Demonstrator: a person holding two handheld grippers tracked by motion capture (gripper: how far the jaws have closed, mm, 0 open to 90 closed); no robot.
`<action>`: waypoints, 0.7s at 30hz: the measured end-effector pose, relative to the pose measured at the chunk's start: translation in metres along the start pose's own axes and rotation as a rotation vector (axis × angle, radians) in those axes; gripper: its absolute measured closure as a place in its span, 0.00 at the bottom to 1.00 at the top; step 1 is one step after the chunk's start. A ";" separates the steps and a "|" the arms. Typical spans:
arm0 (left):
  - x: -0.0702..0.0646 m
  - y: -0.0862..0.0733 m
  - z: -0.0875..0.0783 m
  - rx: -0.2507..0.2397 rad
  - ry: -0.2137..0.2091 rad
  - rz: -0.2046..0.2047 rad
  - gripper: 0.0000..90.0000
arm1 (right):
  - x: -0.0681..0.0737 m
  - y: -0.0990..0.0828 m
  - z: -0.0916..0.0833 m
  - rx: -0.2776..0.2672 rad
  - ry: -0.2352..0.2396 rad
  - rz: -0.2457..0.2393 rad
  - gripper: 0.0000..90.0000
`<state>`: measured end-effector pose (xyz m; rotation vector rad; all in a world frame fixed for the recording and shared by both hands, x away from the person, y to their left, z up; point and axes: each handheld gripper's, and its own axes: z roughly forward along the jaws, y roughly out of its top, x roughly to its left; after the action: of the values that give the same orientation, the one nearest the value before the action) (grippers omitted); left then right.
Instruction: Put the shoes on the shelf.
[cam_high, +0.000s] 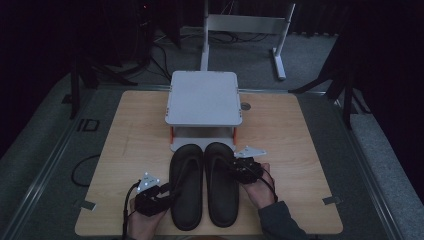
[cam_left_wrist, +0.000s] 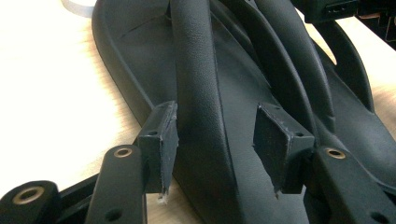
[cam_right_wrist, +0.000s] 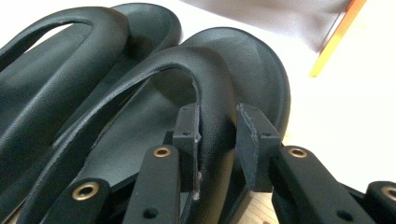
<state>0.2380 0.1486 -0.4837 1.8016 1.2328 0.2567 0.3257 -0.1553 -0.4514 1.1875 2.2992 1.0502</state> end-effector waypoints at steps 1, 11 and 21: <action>-0.002 0.000 0.001 0.003 0.002 0.001 0.55 | 0.000 0.000 0.000 0.000 0.002 -0.001 0.78; -0.020 -0.002 0.006 0.033 -0.021 0.034 0.56 | -0.003 0.003 -0.001 0.004 -0.002 -0.018 0.78; -0.020 -0.002 0.010 0.011 -0.021 0.053 0.55 | -0.007 -0.002 -0.006 0.025 -0.003 -0.024 0.78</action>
<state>0.2331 0.1263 -0.4847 1.8440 1.1755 0.2609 0.3253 -0.1641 -0.4493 1.1673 2.3249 1.0131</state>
